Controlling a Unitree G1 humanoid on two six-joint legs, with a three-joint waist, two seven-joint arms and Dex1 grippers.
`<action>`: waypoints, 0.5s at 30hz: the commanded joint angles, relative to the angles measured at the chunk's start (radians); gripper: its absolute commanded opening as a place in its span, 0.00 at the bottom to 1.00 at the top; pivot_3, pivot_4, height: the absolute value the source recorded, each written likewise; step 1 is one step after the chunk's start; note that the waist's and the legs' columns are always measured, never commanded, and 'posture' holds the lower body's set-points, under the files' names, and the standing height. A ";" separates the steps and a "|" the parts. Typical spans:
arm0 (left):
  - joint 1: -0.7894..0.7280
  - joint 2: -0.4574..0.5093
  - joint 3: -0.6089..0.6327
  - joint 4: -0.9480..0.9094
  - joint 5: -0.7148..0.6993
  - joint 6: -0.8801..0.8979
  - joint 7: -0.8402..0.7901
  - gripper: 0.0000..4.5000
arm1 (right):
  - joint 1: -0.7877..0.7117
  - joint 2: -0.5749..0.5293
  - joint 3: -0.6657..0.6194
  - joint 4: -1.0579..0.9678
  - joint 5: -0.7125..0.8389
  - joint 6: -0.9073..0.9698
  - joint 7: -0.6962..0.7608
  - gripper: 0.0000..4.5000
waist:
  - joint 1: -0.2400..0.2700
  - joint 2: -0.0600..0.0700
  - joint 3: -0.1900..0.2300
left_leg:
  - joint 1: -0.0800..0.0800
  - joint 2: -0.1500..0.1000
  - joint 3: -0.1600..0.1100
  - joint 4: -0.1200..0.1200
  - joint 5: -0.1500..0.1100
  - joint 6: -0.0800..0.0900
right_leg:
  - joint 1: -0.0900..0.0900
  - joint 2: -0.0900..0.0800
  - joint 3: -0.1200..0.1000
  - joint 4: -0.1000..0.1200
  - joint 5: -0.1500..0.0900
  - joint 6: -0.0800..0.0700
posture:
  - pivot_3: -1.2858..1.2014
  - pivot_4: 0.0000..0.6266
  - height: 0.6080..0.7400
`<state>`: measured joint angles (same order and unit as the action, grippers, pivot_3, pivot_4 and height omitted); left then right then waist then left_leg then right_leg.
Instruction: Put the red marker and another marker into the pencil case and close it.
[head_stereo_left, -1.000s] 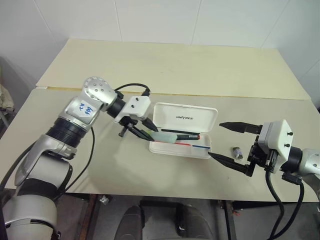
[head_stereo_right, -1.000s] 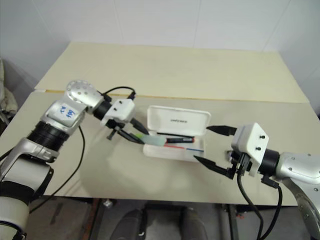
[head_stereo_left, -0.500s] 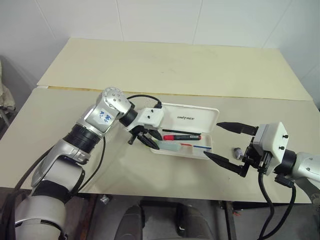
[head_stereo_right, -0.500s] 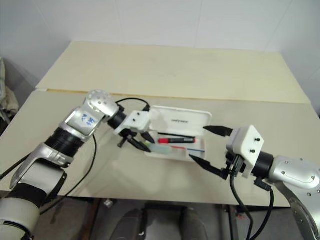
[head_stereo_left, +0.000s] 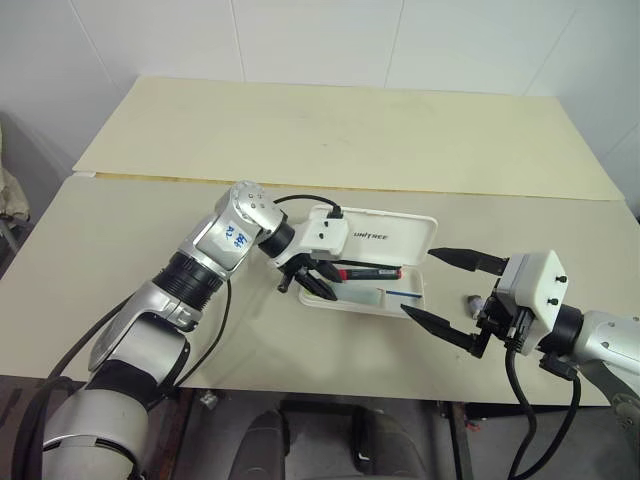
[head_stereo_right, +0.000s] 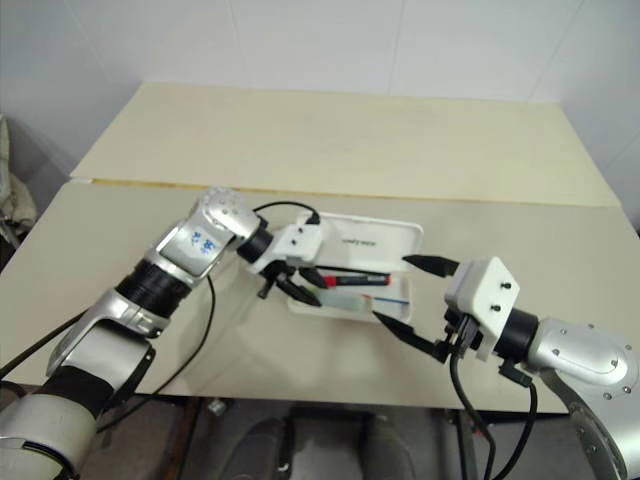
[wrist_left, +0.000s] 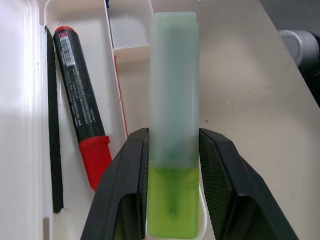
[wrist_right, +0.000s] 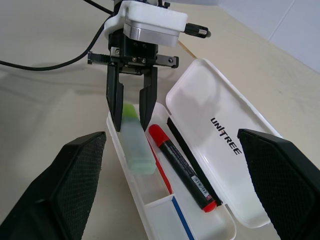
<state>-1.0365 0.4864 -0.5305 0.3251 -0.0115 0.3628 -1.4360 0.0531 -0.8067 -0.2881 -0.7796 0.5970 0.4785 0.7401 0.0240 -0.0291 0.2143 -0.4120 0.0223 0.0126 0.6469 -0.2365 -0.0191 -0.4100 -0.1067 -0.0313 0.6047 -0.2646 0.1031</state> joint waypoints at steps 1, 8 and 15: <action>-0.010 0.015 0.003 -0.032 0.029 -0.007 -0.006 0.26 | -0.012 0.009 -0.011 -0.029 0.003 -0.020 -0.015 1.00 | 0.000 0.000 0.000 | 0.000 0.000 0.000 0.000 0.000 0.000 | 0.000 0.000 0.000 0.000 0.000 0.000 | 0.52 0.24 1.00; -0.009 -0.024 0.021 0.001 0.053 -0.029 0.033 0.75 | -0.022 0.012 -0.006 -0.033 0.004 -0.016 -0.024 1.00 | 0.001 0.000 0.000 | 0.000 0.000 0.000 0.000 0.000 0.000 | 0.000 0.000 0.000 -0.001 0.000 0.000 | 0.52 0.24 1.00; -0.010 -0.066 0.066 -0.037 -0.014 -0.020 0.017 0.99 | -0.038 0.005 -0.005 -0.020 0.002 0.003 -0.036 1.00 | -0.001 0.000 0.000 | -0.001 0.000 0.000 0.000 0.000 0.000 | 0.000 0.000 0.000 -0.002 0.000 0.000 | 0.52 0.24 1.00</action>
<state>-1.0365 0.4226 -0.5042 0.3219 -0.0006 0.3438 -1.4123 0.0237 -0.8003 -0.2817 -0.7799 0.5932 0.4810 0.7206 0.0234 -0.0291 0.2143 -0.4129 0.0226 0.0126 0.6465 -0.2366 -0.0190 -0.4100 -0.1064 -0.0313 0.6025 -0.2644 0.1026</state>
